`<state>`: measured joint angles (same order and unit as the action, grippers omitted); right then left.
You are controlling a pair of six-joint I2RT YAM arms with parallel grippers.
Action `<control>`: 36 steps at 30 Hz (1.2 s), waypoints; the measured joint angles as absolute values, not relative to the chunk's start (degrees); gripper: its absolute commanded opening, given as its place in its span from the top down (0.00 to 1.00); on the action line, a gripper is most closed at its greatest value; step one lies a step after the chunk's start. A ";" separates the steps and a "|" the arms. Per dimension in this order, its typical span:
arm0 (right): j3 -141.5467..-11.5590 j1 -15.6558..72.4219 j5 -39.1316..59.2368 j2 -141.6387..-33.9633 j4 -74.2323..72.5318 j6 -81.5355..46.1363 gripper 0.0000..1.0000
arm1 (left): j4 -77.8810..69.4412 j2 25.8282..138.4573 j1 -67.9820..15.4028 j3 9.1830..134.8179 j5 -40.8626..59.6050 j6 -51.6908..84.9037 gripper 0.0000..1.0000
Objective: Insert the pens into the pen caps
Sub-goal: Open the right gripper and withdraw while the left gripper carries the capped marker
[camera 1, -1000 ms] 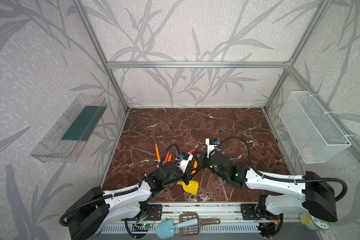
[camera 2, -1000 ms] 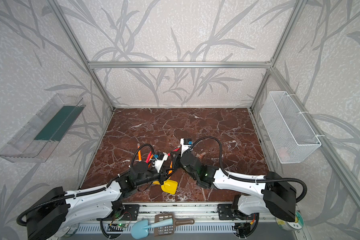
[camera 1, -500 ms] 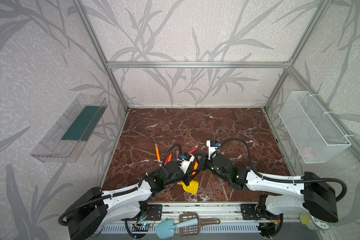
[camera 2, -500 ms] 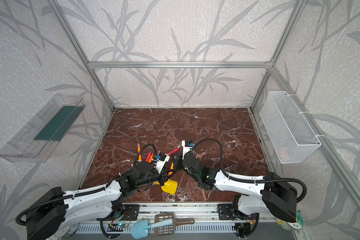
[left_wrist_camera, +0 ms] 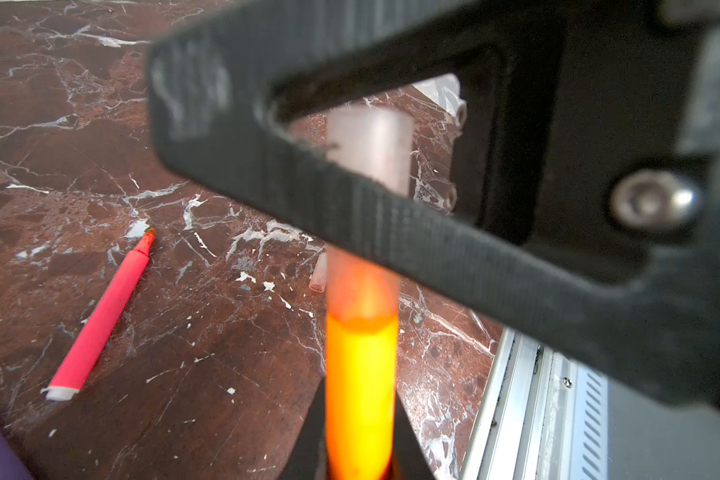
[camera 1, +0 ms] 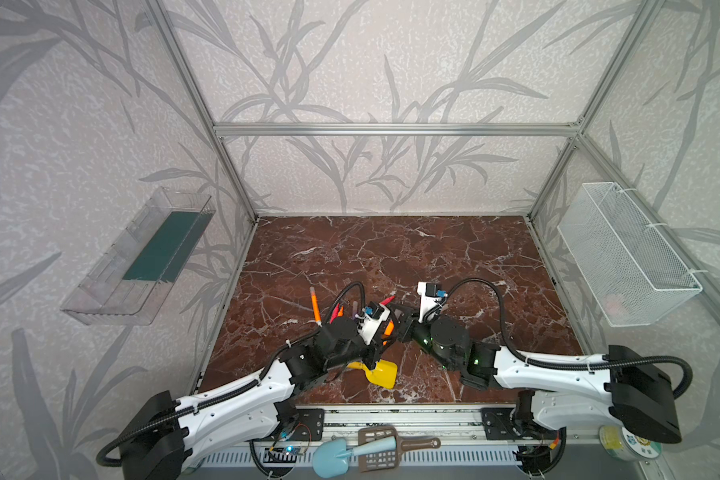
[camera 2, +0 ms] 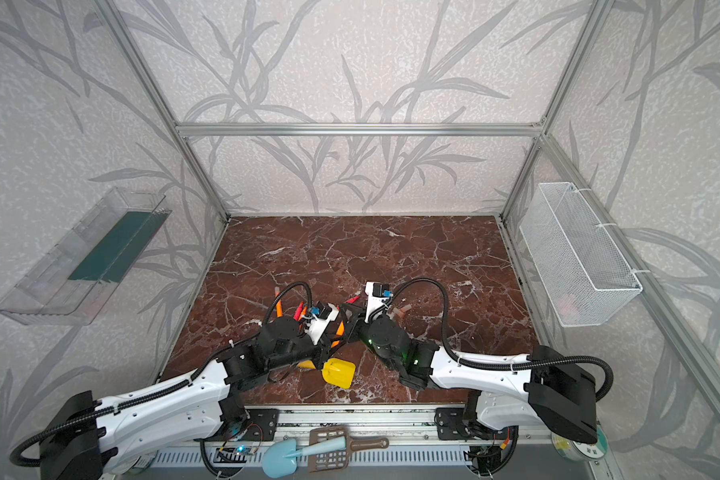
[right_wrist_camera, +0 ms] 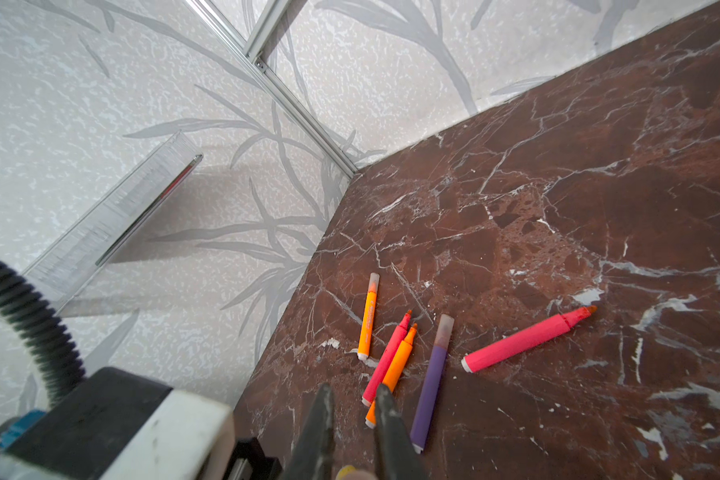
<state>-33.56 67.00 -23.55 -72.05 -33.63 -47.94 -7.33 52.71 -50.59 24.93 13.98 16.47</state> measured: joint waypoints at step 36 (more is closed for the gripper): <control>-36.01 76.69 -34.52 -68.34 -14.81 -52.56 0.31 | -7.66 56.36 -34.63 28.75 16.21 19.11 1.00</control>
